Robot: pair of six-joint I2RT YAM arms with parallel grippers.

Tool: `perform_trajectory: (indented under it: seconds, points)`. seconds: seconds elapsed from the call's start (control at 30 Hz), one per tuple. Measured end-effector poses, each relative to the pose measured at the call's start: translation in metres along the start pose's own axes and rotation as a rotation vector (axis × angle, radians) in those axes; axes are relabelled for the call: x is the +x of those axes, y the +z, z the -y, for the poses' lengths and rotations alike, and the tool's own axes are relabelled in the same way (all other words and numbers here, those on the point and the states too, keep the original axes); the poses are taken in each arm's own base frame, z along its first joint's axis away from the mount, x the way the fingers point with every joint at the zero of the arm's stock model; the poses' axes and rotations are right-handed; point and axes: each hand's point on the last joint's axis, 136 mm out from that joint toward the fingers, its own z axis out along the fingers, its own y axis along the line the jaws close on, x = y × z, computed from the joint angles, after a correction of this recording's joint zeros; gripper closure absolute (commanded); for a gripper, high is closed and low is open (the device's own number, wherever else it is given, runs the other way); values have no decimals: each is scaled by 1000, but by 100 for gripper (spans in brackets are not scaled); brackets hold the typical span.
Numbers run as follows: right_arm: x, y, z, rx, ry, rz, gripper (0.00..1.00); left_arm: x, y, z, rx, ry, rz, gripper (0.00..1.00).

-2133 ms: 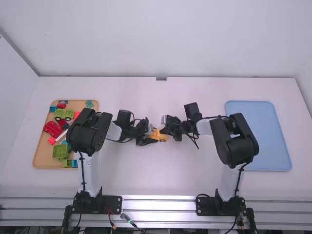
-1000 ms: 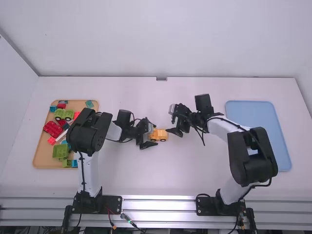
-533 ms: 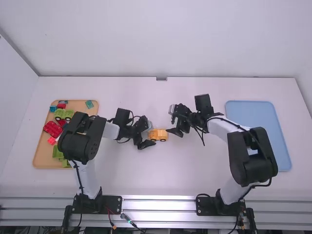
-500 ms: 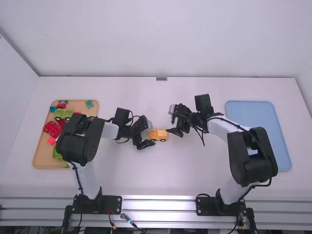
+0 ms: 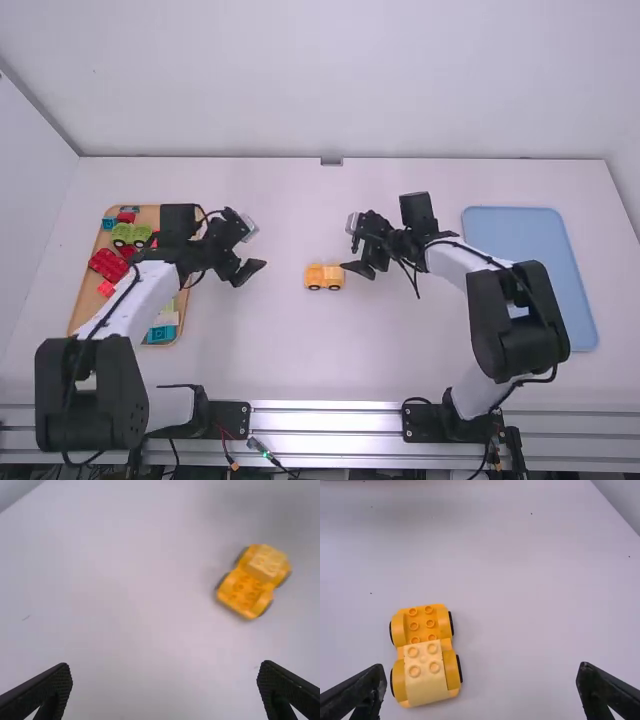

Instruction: Assemble lego blocks to make yellow taxi

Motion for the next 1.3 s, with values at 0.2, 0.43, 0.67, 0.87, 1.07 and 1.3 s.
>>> perform_trajectory:
  seconds: [0.2, 0.43, 0.67, 0.87, 1.07, 1.3]
  points:
    - [-3, 0, 4, 13, -18, 10, 1, 48, -50, -84, -451, -525, -102, 1]
    - [-6, 0, 7, 27, -35, 20, 1, 106, -85, -100, -701, -912, -216, 1]
    - [-6, 0, 8, 28, -37, 21, 1, 133, -131, -108, -830, -1209, -266, 1]
    - [-12, -1, 14, 52, -29, 42, 1, 133, -137, -119, -747, -1317, -276, 1]
    - [-20, -2, 23, 83, 24, 73, 1, 154, -110, -134, -658, -1383, -451, 1]
    - [-22, -2, 26, 90, 46, 82, 1, 179, -84, -154, -644, -1402, -511, 19]
